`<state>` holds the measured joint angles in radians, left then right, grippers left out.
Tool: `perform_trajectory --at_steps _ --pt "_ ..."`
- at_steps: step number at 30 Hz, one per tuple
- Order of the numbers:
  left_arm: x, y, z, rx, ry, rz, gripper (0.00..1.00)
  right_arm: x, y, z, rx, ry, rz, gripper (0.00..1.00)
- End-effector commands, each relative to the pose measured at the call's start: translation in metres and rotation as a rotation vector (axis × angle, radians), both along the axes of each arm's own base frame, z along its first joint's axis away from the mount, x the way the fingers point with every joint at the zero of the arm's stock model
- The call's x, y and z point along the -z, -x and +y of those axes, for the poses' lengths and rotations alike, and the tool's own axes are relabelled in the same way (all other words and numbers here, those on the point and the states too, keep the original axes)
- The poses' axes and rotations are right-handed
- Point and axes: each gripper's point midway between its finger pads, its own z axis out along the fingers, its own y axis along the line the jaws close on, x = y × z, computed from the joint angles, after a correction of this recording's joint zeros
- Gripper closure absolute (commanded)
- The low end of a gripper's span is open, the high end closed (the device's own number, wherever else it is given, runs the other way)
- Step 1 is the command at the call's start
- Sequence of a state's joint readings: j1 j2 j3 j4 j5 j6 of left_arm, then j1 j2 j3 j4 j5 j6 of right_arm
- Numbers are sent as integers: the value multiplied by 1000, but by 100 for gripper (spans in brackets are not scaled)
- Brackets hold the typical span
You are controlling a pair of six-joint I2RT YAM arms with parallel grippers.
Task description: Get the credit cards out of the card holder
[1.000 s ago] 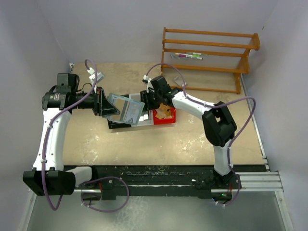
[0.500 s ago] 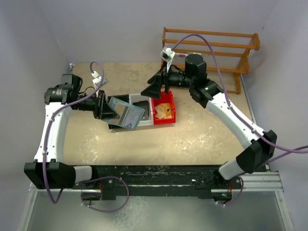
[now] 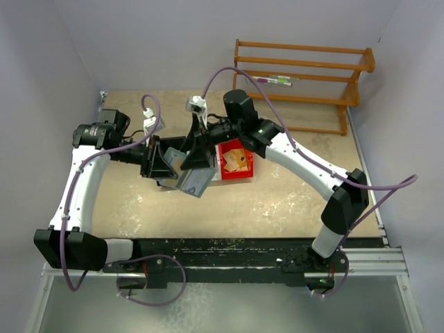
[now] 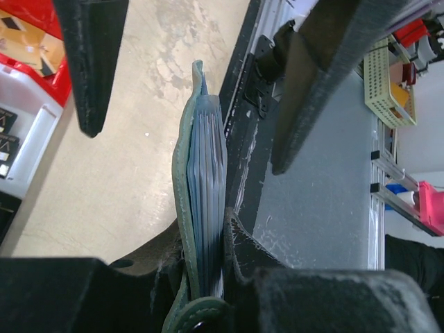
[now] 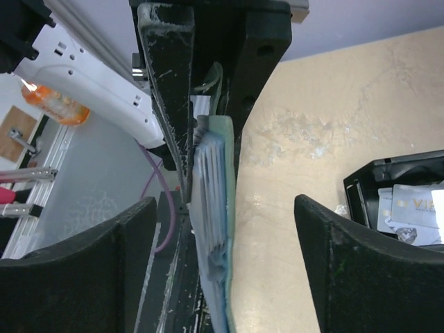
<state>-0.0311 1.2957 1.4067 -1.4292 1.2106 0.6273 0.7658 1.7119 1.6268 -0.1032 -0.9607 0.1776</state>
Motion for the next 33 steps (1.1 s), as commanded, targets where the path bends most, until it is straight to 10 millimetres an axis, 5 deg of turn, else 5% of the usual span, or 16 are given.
perform_trajectory --at_steps 1,11,13,17,20,26,33 --pt "-22 9 -13 78 71 -87 78 -42 19 -2 -88 -95 -87 22" --pt "-32 3 -17 84 87 -129 75 -32 32 -4 -150 -88 -30 85" --pt "-37 -1 -17 74 90 -144 61 -36 33 -5 -152 -94 -24 100" --pt "-54 -4 -18 16 120 -184 35 -57 8 -10 -12 -145 -3 100" --pt "-64 -4 -18 -44 169 -200 26 -84 -16 -32 139 -293 49 100" --pt "-74 7 -20 -43 261 -78 25 -124 -18 -71 318 -628 102 100" --pt "-80 6 -22 -82 313 -18 36 -134 -5 -76 339 -784 172 100"
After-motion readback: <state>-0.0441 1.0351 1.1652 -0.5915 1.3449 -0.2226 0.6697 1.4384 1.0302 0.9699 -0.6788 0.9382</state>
